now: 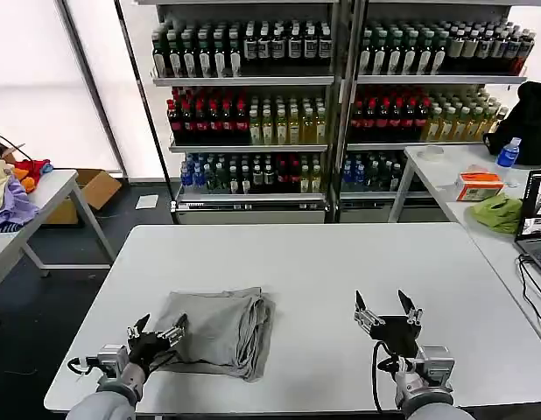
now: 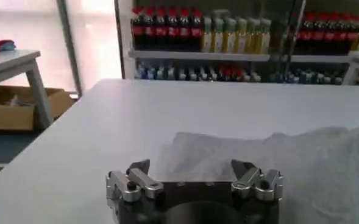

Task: Fold and organize the clothes.

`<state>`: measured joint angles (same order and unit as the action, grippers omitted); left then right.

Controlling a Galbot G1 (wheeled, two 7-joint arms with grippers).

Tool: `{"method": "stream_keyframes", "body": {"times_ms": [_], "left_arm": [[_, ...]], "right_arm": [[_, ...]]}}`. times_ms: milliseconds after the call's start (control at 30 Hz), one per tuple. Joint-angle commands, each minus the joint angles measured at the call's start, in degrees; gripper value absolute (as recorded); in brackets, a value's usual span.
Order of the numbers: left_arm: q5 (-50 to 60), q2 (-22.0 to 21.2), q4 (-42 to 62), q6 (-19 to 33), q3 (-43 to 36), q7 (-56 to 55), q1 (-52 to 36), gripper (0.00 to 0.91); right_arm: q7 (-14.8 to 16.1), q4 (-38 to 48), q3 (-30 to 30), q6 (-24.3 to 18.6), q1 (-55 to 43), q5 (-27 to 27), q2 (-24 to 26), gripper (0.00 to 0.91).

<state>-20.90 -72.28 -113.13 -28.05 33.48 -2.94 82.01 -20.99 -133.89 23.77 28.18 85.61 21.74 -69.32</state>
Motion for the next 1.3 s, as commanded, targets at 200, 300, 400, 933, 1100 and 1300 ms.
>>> {"method": "stream_keyframes", "body": {"times_ms": [200,300,400,933,1100,1300], "left_arm": [[-1.83,0.4,1.67,-1.68,0.54,0.61,-0.16,0.04],[-2.52,0.38,1.65,-2.08,0.48,0.88,-0.02,0.02],[-2.96,0.33,1.85,-2.24,0.41,1.21,-0.04,0.01],[-4.35,0.99,1.19,-2.31,3.84,1.31,0.8,0.01],[-5.77,5.14,-0.68,-1.7,12.85,1.69,1.13,0.01],[-7.61,16.1,0.65,-1.29,24.55,2.31,0.65,0.01]], "right_arm": [[-0.02,-0.55,0.42,0.01,0.25,0.0,0.15,0.907],[-0.03,-0.81,0.33,0.06,0.15,-0.01,0.09,0.907],[-0.03,-0.91,0.33,0.09,0.1,0.02,0.19,0.907],[-0.43,-0.7,1.49,0.1,-1.19,1.43,0.9,0.907],[-0.67,-0.24,1.43,0.11,-2.33,2.42,1.08,0.907],[-0.89,-0.15,0.24,0.4,-3.59,2.49,0.79,0.907]]}}
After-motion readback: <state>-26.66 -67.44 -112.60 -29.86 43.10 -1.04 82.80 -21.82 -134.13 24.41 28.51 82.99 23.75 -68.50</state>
